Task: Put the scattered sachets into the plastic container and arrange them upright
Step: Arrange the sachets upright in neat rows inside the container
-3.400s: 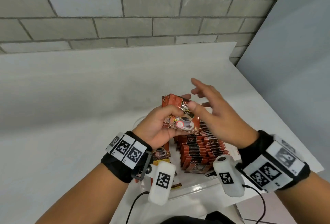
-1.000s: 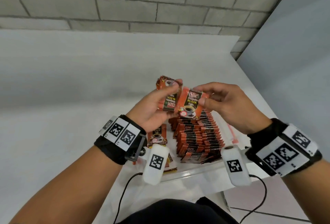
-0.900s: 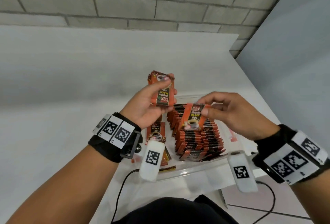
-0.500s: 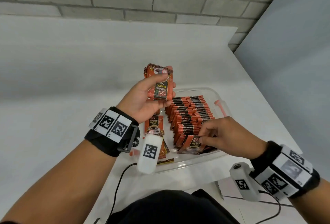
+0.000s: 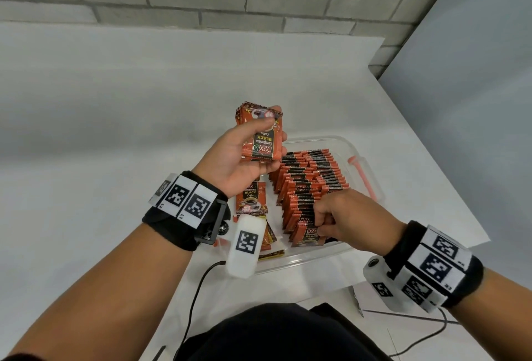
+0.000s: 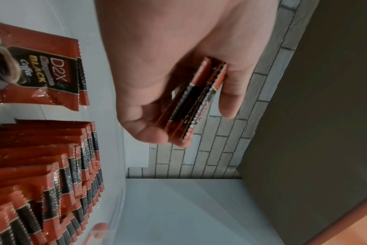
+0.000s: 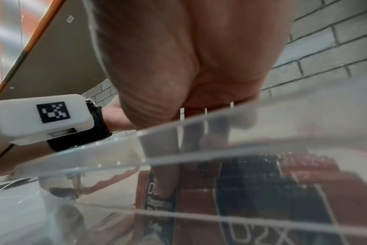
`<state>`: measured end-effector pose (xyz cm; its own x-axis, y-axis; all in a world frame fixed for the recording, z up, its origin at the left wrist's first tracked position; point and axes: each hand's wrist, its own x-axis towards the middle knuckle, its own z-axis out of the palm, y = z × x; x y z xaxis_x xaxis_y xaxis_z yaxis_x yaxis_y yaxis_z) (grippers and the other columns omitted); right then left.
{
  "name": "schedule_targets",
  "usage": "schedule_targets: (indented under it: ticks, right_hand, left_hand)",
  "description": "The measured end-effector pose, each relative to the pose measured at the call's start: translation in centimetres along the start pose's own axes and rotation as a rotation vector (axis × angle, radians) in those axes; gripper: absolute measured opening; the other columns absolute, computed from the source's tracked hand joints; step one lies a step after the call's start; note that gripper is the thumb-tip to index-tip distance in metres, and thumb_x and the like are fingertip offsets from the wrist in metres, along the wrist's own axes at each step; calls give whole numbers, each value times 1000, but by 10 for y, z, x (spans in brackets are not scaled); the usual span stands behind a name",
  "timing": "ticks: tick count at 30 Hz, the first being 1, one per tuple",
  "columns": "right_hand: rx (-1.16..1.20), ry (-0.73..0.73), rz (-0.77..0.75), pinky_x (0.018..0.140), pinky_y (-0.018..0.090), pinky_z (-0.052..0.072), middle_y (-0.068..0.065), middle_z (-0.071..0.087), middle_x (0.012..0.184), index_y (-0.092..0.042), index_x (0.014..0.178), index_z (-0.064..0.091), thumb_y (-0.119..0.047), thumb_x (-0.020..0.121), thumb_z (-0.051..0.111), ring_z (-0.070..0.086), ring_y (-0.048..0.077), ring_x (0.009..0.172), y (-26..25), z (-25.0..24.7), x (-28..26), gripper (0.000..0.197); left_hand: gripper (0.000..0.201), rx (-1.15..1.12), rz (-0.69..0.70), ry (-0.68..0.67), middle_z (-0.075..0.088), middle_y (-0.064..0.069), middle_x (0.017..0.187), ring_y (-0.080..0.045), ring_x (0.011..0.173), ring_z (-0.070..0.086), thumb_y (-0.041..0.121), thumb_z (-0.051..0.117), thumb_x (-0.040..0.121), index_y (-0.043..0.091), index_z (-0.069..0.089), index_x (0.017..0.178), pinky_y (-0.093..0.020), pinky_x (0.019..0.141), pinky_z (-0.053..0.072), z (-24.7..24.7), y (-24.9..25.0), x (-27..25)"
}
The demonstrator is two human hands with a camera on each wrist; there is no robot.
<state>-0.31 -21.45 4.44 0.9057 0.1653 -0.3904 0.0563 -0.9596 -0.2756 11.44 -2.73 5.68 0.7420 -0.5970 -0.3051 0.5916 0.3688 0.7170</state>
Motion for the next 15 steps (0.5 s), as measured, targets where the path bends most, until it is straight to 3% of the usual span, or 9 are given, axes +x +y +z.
schedule_targets:
  ticks: [6, 11, 15]
  right_hand:
    - [-51, -4, -16, 65, 22, 40, -9, 59, 83, -21, 77, 60, -18, 82, 70, 48, 6, 74, -2, 3, 1, 11]
    - [13, -24, -16, 64, 20, 42, -11, 60, 81, -25, 73, 57, -23, 79, 75, 47, 1, 68, 3, 2, 1, 19]
    - [108, -65, -23, 59, 14, 38, -14, 59, 74, -30, 69, 54, -32, 77, 77, 53, 2, 66, 4, -11, -5, 25]
  left_hand:
    - [30, -25, -4, -9, 66, -9, 82, -19, 70, 61, 24, 62, 77, 10, 60, 103, -30, 59, 47, -2, 1, -1]
    - [29, -56, -20, -16, 66, -13, 89, -23, 73, 64, 20, 66, 77, 9, 60, 103, -32, 62, 54, -3, 0, 2]
    - [35, -64, -41, -53, 70, -20, 90, -30, 76, 70, 10, 59, 73, 1, 57, 107, -37, 68, 60, -1, 0, 1]
